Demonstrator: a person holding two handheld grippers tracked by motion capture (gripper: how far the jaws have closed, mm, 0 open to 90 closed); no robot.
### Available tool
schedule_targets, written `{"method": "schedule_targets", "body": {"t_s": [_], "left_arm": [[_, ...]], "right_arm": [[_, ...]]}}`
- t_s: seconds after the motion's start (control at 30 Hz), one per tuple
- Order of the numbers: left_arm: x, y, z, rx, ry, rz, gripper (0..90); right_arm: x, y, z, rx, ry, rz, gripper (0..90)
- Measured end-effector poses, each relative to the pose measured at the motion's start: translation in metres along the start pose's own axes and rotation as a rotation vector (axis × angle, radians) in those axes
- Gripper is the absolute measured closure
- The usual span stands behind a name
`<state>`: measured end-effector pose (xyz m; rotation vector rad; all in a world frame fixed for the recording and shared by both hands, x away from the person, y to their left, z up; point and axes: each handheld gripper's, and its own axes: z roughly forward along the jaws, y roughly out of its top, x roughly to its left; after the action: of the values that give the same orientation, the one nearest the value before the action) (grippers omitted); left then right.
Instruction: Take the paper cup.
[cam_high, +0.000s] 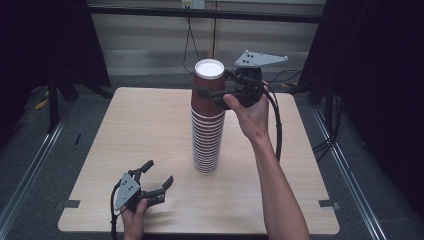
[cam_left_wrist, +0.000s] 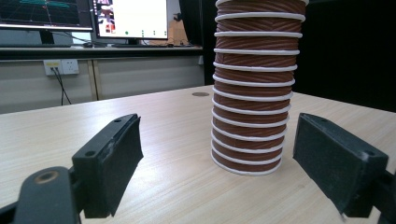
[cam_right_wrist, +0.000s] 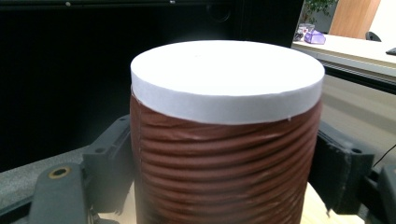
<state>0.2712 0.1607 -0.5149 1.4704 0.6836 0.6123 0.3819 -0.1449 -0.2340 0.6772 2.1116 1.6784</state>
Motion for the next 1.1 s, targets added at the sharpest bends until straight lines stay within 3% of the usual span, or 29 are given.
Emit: {"method": "schedule_targets", "body": {"t_s": [0.63, 1.1], "left_arm": [[0.0, 0.0, 0.0, -0.002, -0.005, -0.001, 15.5], [0.001, 0.0, 0.0, 0.001, 0.001, 0.007, 15.6]], "right_arm": [[0.0, 0.014, -0.006, -0.063, 0.011, 0.015, 19.5], [0.0, 0.028, -0.014, -0.159, -0.009, 0.019, 20.1]]}}
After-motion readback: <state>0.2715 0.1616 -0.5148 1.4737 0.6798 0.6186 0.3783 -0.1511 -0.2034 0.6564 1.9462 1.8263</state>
